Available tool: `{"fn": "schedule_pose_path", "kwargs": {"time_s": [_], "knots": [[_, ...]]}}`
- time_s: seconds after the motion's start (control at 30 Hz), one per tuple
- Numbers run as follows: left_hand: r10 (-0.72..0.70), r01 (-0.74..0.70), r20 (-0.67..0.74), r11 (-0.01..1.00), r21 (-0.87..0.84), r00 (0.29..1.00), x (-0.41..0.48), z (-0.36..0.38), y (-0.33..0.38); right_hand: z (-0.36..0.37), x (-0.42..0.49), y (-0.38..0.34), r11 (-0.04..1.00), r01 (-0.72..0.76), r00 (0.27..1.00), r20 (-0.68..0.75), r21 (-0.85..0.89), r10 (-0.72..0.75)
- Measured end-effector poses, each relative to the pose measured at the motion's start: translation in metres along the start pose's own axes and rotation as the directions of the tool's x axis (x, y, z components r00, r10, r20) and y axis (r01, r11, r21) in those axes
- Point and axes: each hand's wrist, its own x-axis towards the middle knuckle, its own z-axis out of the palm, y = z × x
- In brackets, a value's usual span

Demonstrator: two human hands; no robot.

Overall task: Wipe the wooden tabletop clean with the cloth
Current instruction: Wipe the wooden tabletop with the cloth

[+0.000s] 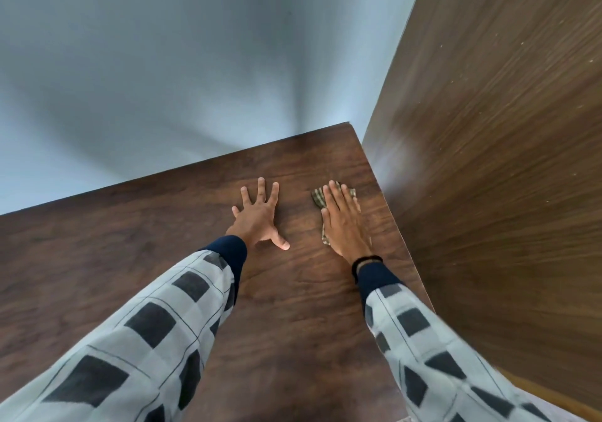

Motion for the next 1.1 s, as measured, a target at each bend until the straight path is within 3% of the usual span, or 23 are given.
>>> {"fn": "schedule_pose_path", "kwargs": {"time_s": [0.2, 0.53, 0.8, 0.93, 1.1], "knots": [[0.001, -0.001, 0.007, 1.0, -0.006, 1.0, 0.005, 0.002, -0.002, -0.006, -0.088, 0.014, 0.999, 0.028, 0.998, 0.058, 0.028, -0.03], [-0.049, 0.048, 0.094, 0.999, 0.023, 0.994, 0.008, -0.003, 0.005, -0.006, 0.083, -0.004, 0.999, 0.033, 0.999, 0.008, 0.0, -0.033], [-0.076, 0.068, 0.122, 0.995, 0.068, 0.99, 0.007, -0.007, 0.01, -0.005, -0.024, 0.01, 0.999, 0.052, 0.998, 0.027, -0.006, -0.052], [-0.111, 0.098, 0.161, 0.991, 0.087, 0.981, 0.01, -0.01, 0.019, -0.007, 0.028, 0.006, 0.995, 0.089, 0.996, 0.013, -0.047, -0.088], [-0.138, 0.126, 0.164, 0.989, 0.08, 0.977, 0.011, -0.01, 0.018, -0.01, 0.093, -0.006, 0.999, 0.027, 0.999, 0.029, -0.035, -0.026]]}}
